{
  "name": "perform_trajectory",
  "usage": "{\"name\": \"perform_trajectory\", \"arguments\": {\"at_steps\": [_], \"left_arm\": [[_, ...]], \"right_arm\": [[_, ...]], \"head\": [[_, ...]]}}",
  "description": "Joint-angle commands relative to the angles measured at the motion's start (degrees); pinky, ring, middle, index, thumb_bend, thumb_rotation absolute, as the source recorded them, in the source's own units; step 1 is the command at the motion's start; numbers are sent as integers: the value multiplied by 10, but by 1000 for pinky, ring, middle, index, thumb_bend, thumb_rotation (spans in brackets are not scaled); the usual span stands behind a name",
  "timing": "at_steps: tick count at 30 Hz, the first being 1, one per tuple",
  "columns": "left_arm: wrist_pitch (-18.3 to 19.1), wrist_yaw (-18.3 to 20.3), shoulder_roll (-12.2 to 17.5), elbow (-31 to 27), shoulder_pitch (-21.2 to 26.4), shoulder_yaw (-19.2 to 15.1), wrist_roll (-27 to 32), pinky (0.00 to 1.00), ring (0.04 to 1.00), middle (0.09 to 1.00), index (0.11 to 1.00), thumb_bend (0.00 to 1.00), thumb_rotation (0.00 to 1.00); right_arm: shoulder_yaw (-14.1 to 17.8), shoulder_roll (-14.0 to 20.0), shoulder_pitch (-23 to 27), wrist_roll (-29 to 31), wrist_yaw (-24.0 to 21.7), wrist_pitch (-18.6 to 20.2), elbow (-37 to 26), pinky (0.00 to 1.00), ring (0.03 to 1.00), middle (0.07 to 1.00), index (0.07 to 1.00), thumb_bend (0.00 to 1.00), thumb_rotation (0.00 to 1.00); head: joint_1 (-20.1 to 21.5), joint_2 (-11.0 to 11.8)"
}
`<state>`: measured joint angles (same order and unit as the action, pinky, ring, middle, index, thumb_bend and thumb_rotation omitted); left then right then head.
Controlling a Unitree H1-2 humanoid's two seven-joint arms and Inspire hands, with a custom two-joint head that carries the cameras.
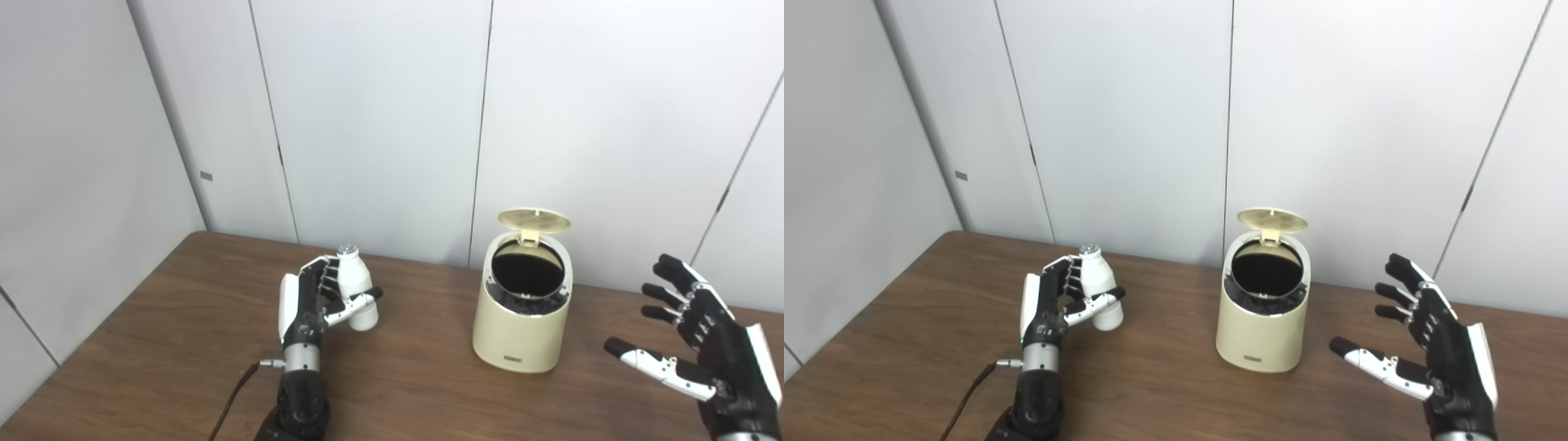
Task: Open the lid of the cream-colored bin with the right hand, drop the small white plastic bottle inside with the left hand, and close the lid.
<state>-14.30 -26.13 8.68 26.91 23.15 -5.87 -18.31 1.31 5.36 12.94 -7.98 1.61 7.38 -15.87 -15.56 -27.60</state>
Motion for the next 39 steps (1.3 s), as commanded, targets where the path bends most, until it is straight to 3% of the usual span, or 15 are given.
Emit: {"name": "perform_trajectory", "arguments": {"at_steps": [1, 8, 13, 16, 22, 26, 31, 39], "left_arm": [[-16, -12, 6, -8, 16, 2, -9, 343, 413, 468, 524, 503, 0], [-36, -12, 15, -16, 9, 8, -13, 350, 410, 465, 516, 503, 0], [-94, -11, 22, -27, 3, 19, -17, 366, 414, 470, 511, 504, 0], [-124, -8, 22, -63, -3, 35, -11, 364, 413, 477, 509, 504, 0], [-126, -3, 43, -146, 1, 95, -15, 367, 422, 486, 501, 505, 0], [-126, 26, 54, -181, 27, 124, -21, 402, 447, 476, 497, 505, 0], [-126, 38, 54, -180, 64, 140, -26, 395, 444, 473, 501, 505, 0], [-126, 37, 19, -162, 115, 166, -7, 396, 438, 477, 503, 504, 0]], "right_arm": [[-1, 4, 12, -4, -2, -10, -14, 700, 793, 866, 855, 653, 0], [-1, 6, 12, -2, -3, -20, -3, 713, 798, 869, 852, 648, 0], [-4, 2, 11, -1, -1, -35, 13, 735, 806, 872, 854, 658, 0], [-2, 4, 11, 1, 2, -59, 44, 787, 827, 888, 869, 667, 0], [-4, 6, 14, -4, 8, -114, 102, 753, 810, 879, 863, 702, 39], [-10, -4, 15, -20, 19, -112, 108, 707, 781, 856, 842, 742, 99], [-12, -16, 17, -18, 24, -114, 121, 719, 786, 857, 834, 784, 138], [-18, -27, 26, -41, 46, -137, 152, 694, 763, 846, 827, 805, 172]], "head": [[0, 0], [2, 2], [23, 8], [42, 13], [74, 28], [94, 38], [115, 46], [133, 56]]}}
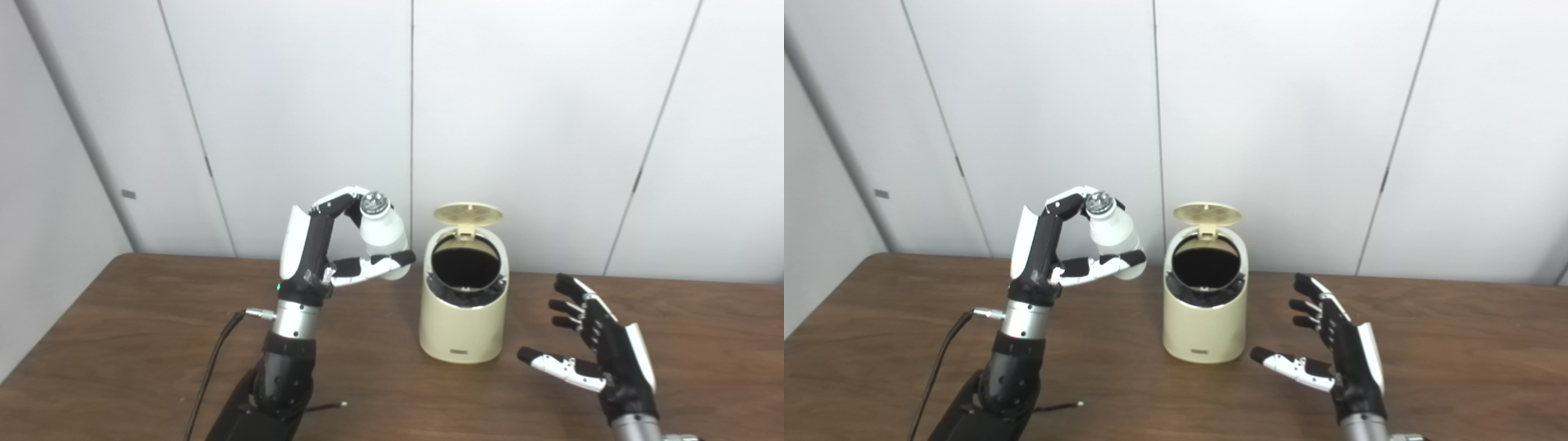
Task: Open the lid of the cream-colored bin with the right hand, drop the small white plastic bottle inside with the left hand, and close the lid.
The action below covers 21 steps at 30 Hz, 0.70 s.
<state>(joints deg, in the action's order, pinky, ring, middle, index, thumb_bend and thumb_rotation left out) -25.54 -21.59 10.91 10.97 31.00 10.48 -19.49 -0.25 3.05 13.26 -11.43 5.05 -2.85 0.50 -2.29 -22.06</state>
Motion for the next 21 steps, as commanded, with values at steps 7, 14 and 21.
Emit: {"name": "perform_trajectory", "arguments": {"at_steps": [7, 14, 21], "left_arm": [[-14, -42, -31, 27, 70, 29, 7, 390, 431, 478, 510, 504, 0], [-14, -86, -54, 69, 86, 66, 18, 354, 411, 478, 517, 503, 0], [-14, -163, -53, 115, 97, 119, 1, 359, 408, 471, 517, 503, 0]], "right_arm": [[-5, -10, 25, -13, 18, -41, -6, 705, 764, 846, 828, 814, 200], [-3, -12, 27, -10, 24, -50, -1, 716, 773, 855, 835, 814, 213], [-5, -14, 28, -18, 29, -50, -2, 707, 774, 857, 837, 801, 215]], "head": [[11, 1], [17, 0], [24, -1]]}}
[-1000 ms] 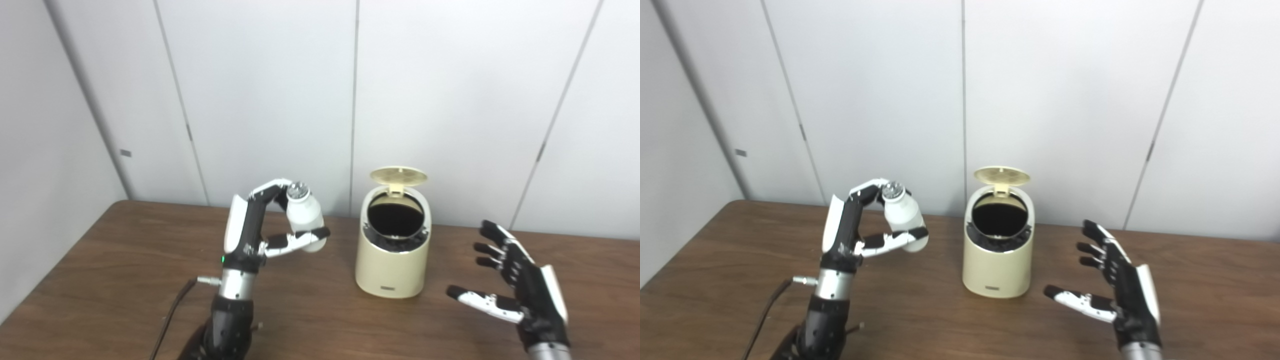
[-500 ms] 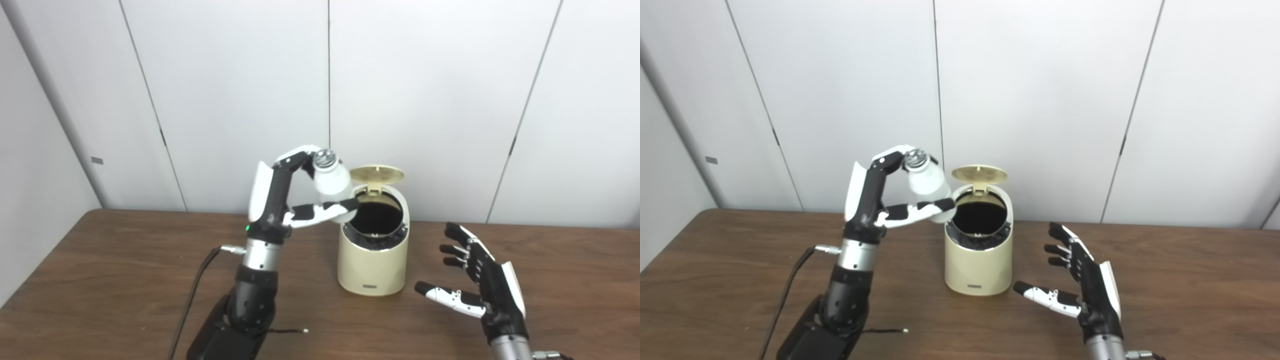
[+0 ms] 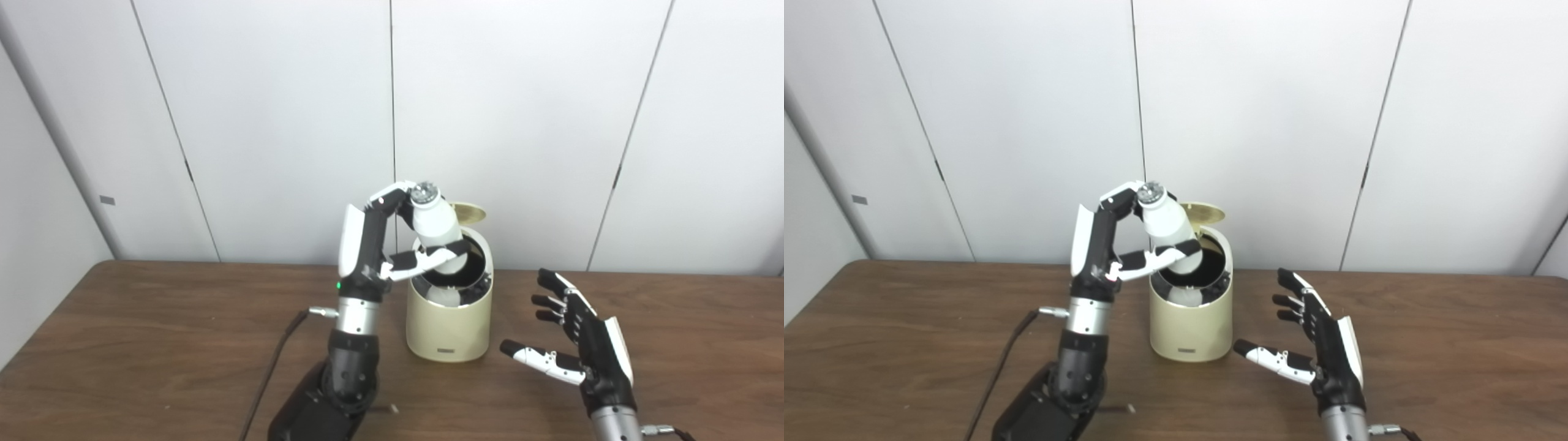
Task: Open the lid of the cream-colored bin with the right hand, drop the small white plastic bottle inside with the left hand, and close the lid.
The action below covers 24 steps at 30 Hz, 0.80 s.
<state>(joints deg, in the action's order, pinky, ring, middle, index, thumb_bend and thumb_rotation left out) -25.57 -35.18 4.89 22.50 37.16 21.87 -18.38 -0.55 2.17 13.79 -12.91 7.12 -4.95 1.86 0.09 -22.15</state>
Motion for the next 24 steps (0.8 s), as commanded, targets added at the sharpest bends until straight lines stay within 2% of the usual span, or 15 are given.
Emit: {"name": "perform_trajectory", "arguments": {"at_steps": [1, 5, 8, 10, 13, 19, 24], "left_arm": [[-14, -40, 10, 5, 38, 15, -12, 358, 406, 470, 518, 503, 0], [-14, -128, 24, 44, 58, 67, -38, 262, 357, 480, 534, 497, 0], [-14, -163, 33, 63, 68, 101, -31, 226, 424, 464, 512, 503, 0], [-14, -194, 40, 81, 77, 126, -40, 242, 373, 492, 522, 499, 0], [-14, -235, 45, 111, 91, 158, -50, 251, 363, 498, 525, 498, 0], [-14, -308, 52, 166, 119, 214, -63, 342, 404, 498, 503, 503, 0], [-14, -344, 57, 183, 134, 247, -56, 358, 414, 492, 501, 504, 0]], "right_arm": [[-2, -6, 23, -4, 9, -29, -17, 701, 772, 855, 835, 799, 211], [-3, -8, 23, -8, 13, -30, -20, 700, 771, 854, 835, 804, 225], [-3, -10, 23, -9, 14, -29, -22, 696, 771, 853, 833, 810, 232], [-3, -10, 24, -9, 15, -33, -20, 694, 771, 854, 835, 813, 236], [-5, -12, 23, -8, 14, -33, -24, 698, 775, 855, 836, 818, 243], [-7, -14, 21, -10, 15, -38, -25, 700, 776, 851, 835, 817, 255], [-9, -17, 20, -11, 15, -37, -30, 700, 776, 848, 831, 807, 244]], "head": [[0, 0], [5, -2], [7, -3], [9, -3], [12, -3], [18, -5], [22, -6]]}}
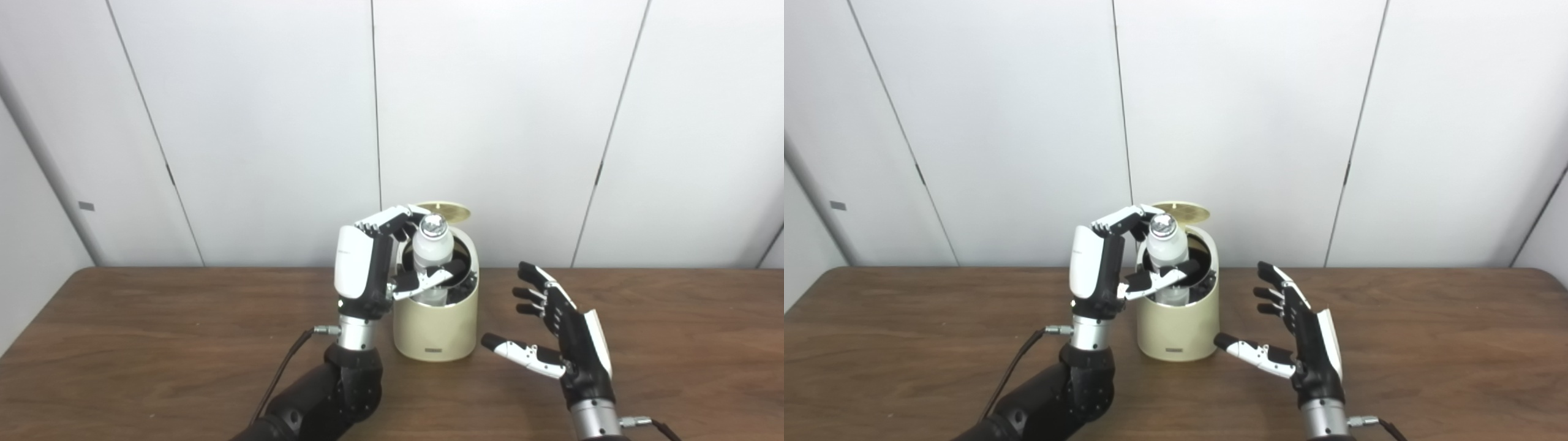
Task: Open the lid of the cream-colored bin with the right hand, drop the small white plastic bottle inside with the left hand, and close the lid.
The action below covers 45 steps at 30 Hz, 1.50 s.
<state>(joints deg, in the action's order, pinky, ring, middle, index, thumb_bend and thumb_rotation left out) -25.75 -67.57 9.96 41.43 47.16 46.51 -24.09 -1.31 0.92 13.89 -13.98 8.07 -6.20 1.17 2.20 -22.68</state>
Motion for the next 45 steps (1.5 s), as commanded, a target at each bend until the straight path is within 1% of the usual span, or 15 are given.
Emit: {"name": "perform_trajectory", "arguments": {"at_steps": [1, 4, 7, 11, 16, 21, 24, 26, 27, 29, 30, 31, 32, 36, 45], "left_arm": [[-12, -27, 5, -1, 37, 6, 2, 362, 417, 491, 499, 504, 0], [-12, -44, 4, 9, 43, 17, 3, 362, 416, 490, 500, 504, 0], [-12, -50, 3, 16, 45, 25, 9, 357, 416, 496, 497, 504, 0], [-12, -47, 1, 25, 45, 34, 23, 355, 419, 499, 492, 504, 0], [-12, -31, -2, 31, 40, 36, 42, 356, 413, 497, 497, 504, 0], [-12, 39, -8, 40, 28, 14, 78, 341, 388, 496, 536, 498, 0], [-12, 103, -12, 45, 18, -16, 93, 380, 405, 501, 544, 499, 0], [-12, 137, -15, 44, 12, -37, 97, 405, 414, 505, 541, 500, 0], [-12, 147, -16, 44, 10, -45, 94, 418, 465, 494, 529, 511, 0], [-12, 163, -18, 44, 6, -60, 88, 434, 513, 486, 518, 520, 0], [-12, 173, -19, 44, 4, -67, 87, 466, 554, 587, 616, 754, 61], [-12, 182, -19, 42, 2, -74, 88, 470, 559, 598, 627, 778, 66], [-12, 191, -20, 41, 1, -80, 89, 486, 579, 633, 656, 836, 77], [-12, 206, -21, 34, -5, -95, 89, 510, 606, 678, 684, 885, 59], [-12, 217, -22, 22, -9, -113, 85, 521, 610, 683, 683, 886, 57]], "right_arm": [[-2, -5, 19, -1, 6, -26, -22, 703, 777, 849, 831, 806, 242], [-2, -5, 19, -3, 8, -29, -21, 693, 774, 846, 829, 811, 250], [0, -5, 20, -1, 8, -32, -19, 691, 772, 842, 827, 819, 252], [-1, -6, 19, 1, 5, -29, -26, 680, 765, 841, 820, 810, 239], [0, -6, 19, -1, 6, -28, -28, 680, 761, 840, 821, 816, 248], [1, -6, 19, 1, 7, -27, -31, 675, 757, 838, 817, 824, 246], [5, -6, 20, 5, 8, -30, -30, 686, 761, 840, 818, 829, 243], [7, -5, 21, 9, 8, -34, -26, 692, 763, 843, 821, 830, 240], [8, -4, 21, 11, 8, -36, -24, 698, 766, 844, 822, 830, 244], [9, -3, 21, 13, 6, -37, -23, 704, 769, 845, 824, 829, 248], [9, -4, 21, 14, 6, -37, -24, 712, 774, 849, 826, 821, 238], [9, -4, 21, 15, 5, -35, -26, 713, 775, 850, 826, 820, 237], [10, -5, 20, 17, 5, -32, -28, 717, 775, 851, 827, 817, 232], [13, -6, 21, 25, 6, -31, -25, 735, 779, 858, 833, 818, 219], [12, -7, 24, 23, 9, -34, -21, 727, 777, 855, 832, 833, 233]], "head": [[1, -1], [2, -1], [2, -2], [3, -2], [2, -3], [2, -3], [0, -8], [-1, -9], [-2, -9], [-2, -10], [-2, -10], [-2, -10], [-2, -10], [-4, -12], [-6, -14]]}}
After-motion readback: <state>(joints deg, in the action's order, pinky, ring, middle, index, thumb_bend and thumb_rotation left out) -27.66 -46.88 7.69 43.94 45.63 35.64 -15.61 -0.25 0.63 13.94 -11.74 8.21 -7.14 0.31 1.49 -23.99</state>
